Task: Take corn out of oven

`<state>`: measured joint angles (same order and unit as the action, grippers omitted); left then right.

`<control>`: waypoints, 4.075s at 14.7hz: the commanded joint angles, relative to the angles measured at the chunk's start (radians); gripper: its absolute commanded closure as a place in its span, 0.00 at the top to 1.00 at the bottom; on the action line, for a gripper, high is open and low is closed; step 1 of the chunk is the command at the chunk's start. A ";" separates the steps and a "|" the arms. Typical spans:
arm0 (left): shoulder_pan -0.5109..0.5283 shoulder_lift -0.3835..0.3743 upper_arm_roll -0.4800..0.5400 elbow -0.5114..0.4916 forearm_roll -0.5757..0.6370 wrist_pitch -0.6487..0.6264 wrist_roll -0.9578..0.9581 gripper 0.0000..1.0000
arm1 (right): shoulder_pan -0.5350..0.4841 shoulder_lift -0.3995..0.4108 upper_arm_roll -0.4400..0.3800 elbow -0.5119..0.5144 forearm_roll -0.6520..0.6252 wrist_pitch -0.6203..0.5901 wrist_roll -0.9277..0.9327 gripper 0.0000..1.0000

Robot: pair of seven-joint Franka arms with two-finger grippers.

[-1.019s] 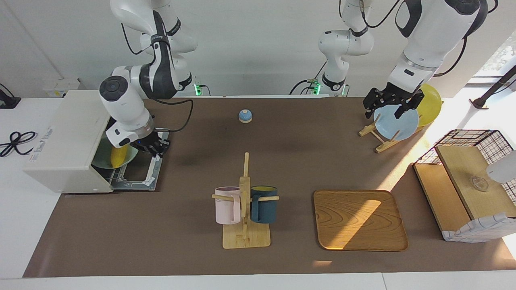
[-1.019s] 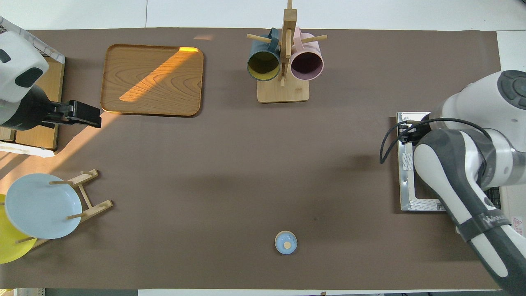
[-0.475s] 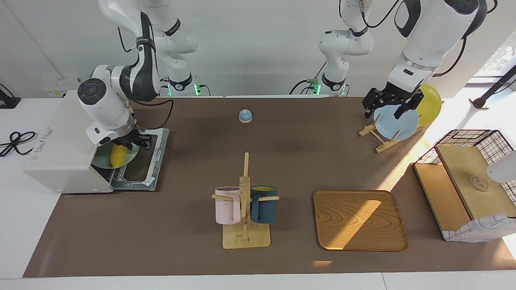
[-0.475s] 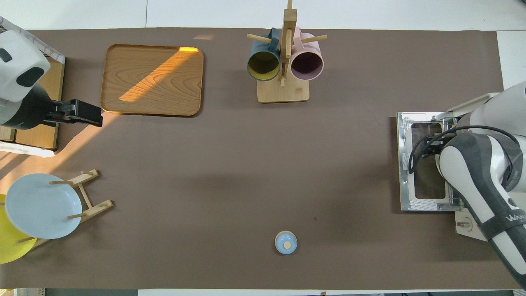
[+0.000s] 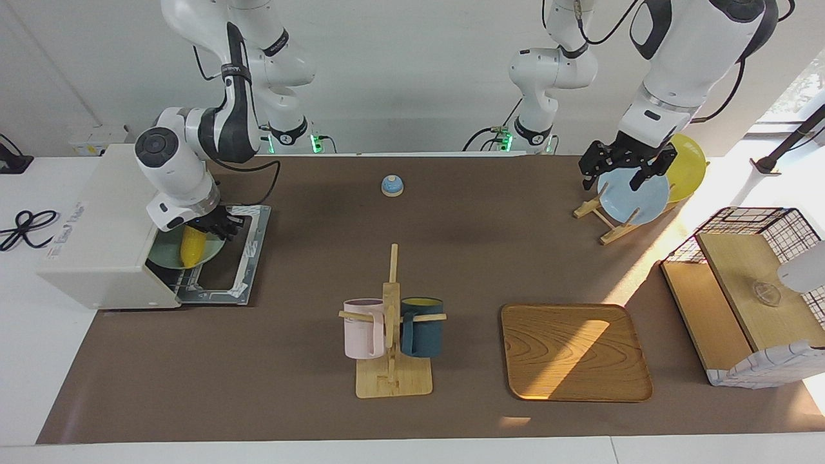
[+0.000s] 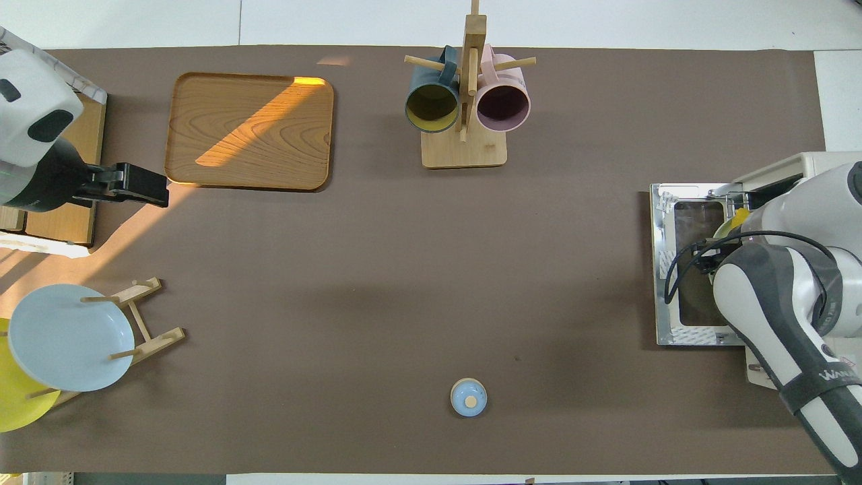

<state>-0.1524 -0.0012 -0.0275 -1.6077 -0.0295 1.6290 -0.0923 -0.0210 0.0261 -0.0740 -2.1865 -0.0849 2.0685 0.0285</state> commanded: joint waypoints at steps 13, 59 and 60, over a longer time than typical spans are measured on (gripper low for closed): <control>-0.009 -0.013 -0.002 -0.017 0.008 0.025 -0.009 1.00 | 0.510 0.370 0.020 0.570 -0.006 -0.237 0.548 0.00; -0.154 0.021 -0.005 -0.147 -0.125 0.244 -0.012 1.00 | 0.403 0.241 0.039 0.365 -0.081 -0.306 0.640 0.00; -0.171 0.033 -0.003 -0.147 -0.136 0.258 -0.009 1.00 | 0.394 0.223 0.039 0.313 -0.107 -0.297 0.640 0.00</control>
<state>-0.2845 0.0161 -0.0431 -1.7384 -0.1419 1.8403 -0.0993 0.3997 0.3325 -0.0489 -1.7140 -0.1503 1.7309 0.6734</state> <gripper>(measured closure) 0.000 0.991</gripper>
